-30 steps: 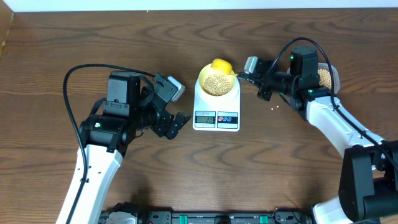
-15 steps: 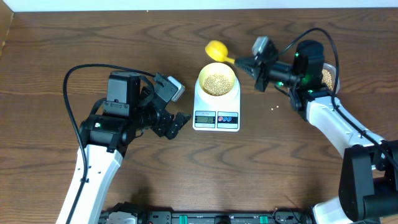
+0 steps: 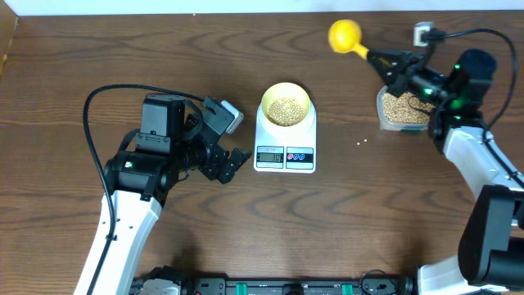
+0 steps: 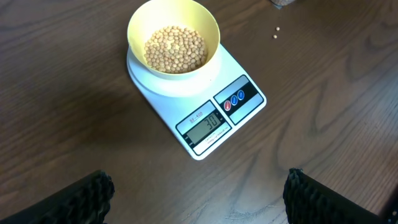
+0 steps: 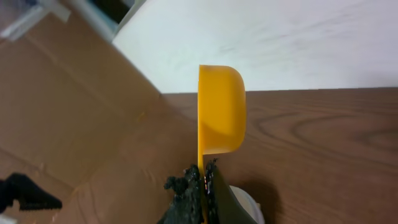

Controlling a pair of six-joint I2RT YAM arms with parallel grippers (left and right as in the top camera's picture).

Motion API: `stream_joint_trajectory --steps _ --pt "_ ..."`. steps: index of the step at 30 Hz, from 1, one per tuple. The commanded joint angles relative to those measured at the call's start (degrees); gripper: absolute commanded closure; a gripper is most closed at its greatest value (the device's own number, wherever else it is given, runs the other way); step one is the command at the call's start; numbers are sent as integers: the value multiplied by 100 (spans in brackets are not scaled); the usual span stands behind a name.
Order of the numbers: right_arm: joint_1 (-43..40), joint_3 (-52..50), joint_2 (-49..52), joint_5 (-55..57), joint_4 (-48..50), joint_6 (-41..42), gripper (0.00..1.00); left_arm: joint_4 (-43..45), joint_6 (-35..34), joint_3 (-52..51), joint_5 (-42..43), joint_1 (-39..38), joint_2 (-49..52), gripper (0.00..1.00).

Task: Scoop item into bowl and weigh 50g on scale
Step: 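Carry the empty scoop right to the soybean tub with the right gripper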

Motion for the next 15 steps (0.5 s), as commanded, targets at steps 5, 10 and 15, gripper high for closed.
stream_joint_trajectory --steps 5,10,15 --pt "-92 81 -616 820 -1272 11 99 15 74 -28 68 -17 22 11" --pt "-22 81 -1281 1858 -3119 -739 99 15 74 -28 68 -17 22 11" --pt "26 85 -2212 2798 -3692 -1091 99 15 74 -28 68 -17 22 11"
